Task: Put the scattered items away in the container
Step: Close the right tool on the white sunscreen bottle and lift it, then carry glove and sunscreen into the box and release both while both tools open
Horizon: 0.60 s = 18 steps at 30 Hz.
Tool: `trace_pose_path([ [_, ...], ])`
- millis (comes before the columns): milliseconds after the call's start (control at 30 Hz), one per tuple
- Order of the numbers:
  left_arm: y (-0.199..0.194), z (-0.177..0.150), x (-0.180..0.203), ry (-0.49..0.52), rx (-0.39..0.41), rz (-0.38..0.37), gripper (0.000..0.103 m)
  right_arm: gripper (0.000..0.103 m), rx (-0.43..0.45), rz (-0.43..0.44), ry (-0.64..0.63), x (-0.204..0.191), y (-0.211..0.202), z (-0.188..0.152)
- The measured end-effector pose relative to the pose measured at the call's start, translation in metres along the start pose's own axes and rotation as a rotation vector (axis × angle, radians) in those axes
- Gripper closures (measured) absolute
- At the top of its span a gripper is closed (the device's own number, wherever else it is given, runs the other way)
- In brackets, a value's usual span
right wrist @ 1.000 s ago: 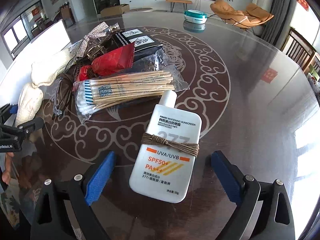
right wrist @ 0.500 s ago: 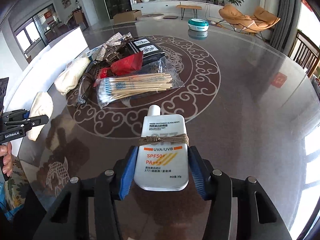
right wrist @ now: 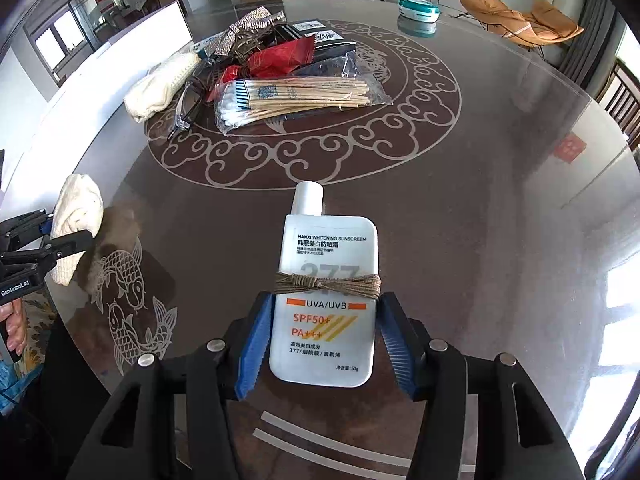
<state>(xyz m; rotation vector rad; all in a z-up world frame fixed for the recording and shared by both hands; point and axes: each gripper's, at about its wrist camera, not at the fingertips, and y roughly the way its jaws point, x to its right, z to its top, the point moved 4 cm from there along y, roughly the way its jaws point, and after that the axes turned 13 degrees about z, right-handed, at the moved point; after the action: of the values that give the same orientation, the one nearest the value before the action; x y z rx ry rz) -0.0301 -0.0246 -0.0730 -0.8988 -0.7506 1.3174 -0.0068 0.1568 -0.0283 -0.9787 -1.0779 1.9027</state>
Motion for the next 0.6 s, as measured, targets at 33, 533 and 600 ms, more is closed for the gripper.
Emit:
trace_pose_path([
  [33, 0.000, 0.001, 0.000, -0.001, 0.000, 0.000, 0.062, 0.048, -0.011, -0.013, -0.006, -0.001, 0.002, 0.003],
  [533, -0.041, 0.020, -0.025, -0.083, 0.082, -0.063, 0.062, 0.049, 0.048, -0.029, -0.066, -0.027, -0.033, 0.034],
  [600, -0.061, 0.031, -0.037, -0.107, 0.123, -0.075, 0.062, 0.049, 0.081, -0.018, -0.096, -0.042, -0.050, 0.046],
])
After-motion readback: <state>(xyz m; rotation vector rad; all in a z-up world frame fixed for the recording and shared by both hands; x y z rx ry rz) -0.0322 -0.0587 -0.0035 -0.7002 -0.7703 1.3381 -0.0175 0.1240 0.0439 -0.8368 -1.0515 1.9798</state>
